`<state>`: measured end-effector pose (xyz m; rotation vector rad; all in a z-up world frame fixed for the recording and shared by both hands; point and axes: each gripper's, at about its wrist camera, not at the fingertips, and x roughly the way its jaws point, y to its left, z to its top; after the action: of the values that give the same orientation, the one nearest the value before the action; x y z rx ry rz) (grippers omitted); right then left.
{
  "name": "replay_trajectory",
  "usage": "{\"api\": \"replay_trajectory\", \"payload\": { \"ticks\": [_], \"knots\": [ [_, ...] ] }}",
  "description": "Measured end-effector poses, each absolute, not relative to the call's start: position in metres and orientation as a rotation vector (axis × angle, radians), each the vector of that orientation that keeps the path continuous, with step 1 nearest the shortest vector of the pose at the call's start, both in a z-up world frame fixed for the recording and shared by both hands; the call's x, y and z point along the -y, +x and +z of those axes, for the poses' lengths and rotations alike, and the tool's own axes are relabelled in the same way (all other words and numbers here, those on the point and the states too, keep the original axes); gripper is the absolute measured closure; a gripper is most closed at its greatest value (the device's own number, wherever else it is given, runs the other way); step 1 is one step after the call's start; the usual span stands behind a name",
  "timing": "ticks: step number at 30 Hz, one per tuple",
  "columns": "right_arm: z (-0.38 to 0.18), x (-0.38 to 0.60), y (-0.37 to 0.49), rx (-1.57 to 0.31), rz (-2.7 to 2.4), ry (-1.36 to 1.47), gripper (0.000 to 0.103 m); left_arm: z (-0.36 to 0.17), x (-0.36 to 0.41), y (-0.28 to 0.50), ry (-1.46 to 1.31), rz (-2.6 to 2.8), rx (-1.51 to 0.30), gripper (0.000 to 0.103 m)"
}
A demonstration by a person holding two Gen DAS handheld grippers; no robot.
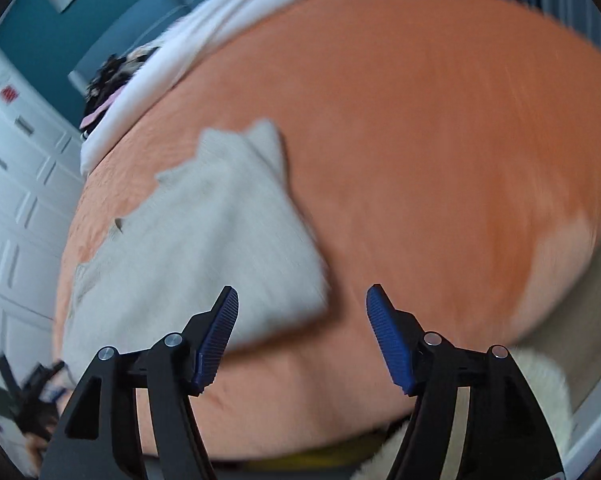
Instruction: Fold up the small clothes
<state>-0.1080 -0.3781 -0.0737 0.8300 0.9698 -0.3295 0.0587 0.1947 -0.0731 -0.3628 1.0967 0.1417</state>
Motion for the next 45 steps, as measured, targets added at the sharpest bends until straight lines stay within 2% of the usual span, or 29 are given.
{"api": "replay_trajectory", "payload": {
  "ticks": [4,5,6,7,8,9,10,13,16,20,23,24,26,27,28,30,33,35,36,37,38,39,43,45],
  "knots": [
    [-0.1,0.373,-0.095,-0.937,-0.281,0.963,0.037,-0.095,-0.206,0.062,-0.565,0.156,-1.134,0.018],
    [-0.099,0.373,-0.092,-0.924,-0.282,0.973,0.044,-0.094,-0.204,0.067,-0.572,0.141,-1.124,0.019],
    [-0.097,0.373,-0.086,-0.901,-0.253,1.001,0.058,-0.093,-0.2,0.074,-0.579,0.12,-1.135,0.037],
    [-0.09,0.371,-0.078,-0.89,-0.239,1.015,0.085,-0.091,-0.195,0.078,-0.599,0.087,-1.148,0.06],
    [-0.079,0.372,-0.075,-0.864,-0.245,1.005,0.086,-0.089,-0.193,0.081,-0.617,0.064,-1.164,0.067],
    [-0.065,0.371,-0.076,-0.827,-0.235,0.985,0.087,-0.082,-0.191,0.082,-0.611,0.067,-1.168,0.082],
    [-0.049,0.37,-0.078,-0.798,-0.22,0.96,0.089,-0.07,-0.189,0.08,-0.579,0.062,-1.154,0.087],
    [-0.012,0.365,-0.098,-0.786,-0.166,0.879,0.091,-0.037,-0.186,0.064,-0.482,0.015,-1.121,0.093],
    [-0.01,0.354,-0.123,-0.87,-0.193,0.751,0.091,-0.031,-0.191,0.038,-0.441,-0.001,-1.158,0.094],
    [-0.064,0.35,-0.14,-1.072,-0.274,0.683,0.086,-0.073,-0.191,0.013,-0.369,0.056,-1.274,0.094],
    [-0.054,0.349,-0.147,-1.035,-0.319,0.673,0.079,-0.071,-0.189,0.006,-0.364,0.073,-1.26,0.093],
    [-0.042,0.349,-0.146,-1.0,-0.333,0.643,0.077,-0.058,-0.188,0.007,-0.352,0.072,-1.223,0.088],
    [-0.013,0.348,-0.133,-0.927,-0.353,0.542,0.058,-0.031,-0.185,0.013,-0.309,0.074,-1.134,0.063],
    [-0.003,0.347,-0.12,-0.894,-0.347,0.504,0.044,-0.015,-0.182,0.022,-0.281,0.082,-1.076,0.042],
    [0.003,0.347,-0.109,-0.872,-0.333,0.481,0.038,-0.007,-0.181,0.033,-0.261,0.082,-1.035,0.03],
    [0.005,0.351,-0.071,-0.865,-0.303,0.453,0.035,-0.001,-0.169,0.063,-0.212,0.06,-0.999,0.027],
    [-0.012,0.35,-0.015,-0.899,-0.275,0.443,0.035,-0.022,-0.154,0.122,-0.18,0.026,-1.036,0.027],
    [-0.034,0.349,0.017,-0.947,-0.275,0.456,0.035,-0.046,-0.146,0.154,-0.224,-0.012,-1.108,0.028],
    [-0.046,0.348,0.03,-0.974,-0.274,0.463,0.037,-0.058,-0.144,0.163,-0.234,-0.017,-1.141,0.042],
    [-0.055,0.347,0.038,-1.001,-0.266,0.47,0.062,-0.07,-0.142,0.172,-0.238,-0.024,-1.177,0.068],
    [-0.059,0.347,0.045,-1.035,-0.257,0.475,0.095,-0.076,-0.139,0.177,-0.235,-0.021,-1.204,0.084],
    [-0.053,0.348,0.041,-1.011,-0.253,0.488,0.097,-0.076,-0.14,0.179,-0.246,-0.02,-1.214,0.096],
    [0.01,0.363,0.02,-0.763,-0.224,0.553,0.098,-0.037,-0.15,0.182,-0.305,-0.051,-1.096,0.096],
    [0.004,0.375,0.025,-0.773,-0.241,0.572,0.098,-0.039,-0.153,0.189,-0.305,-0.036,-1.106,0.096]
  ]
}}
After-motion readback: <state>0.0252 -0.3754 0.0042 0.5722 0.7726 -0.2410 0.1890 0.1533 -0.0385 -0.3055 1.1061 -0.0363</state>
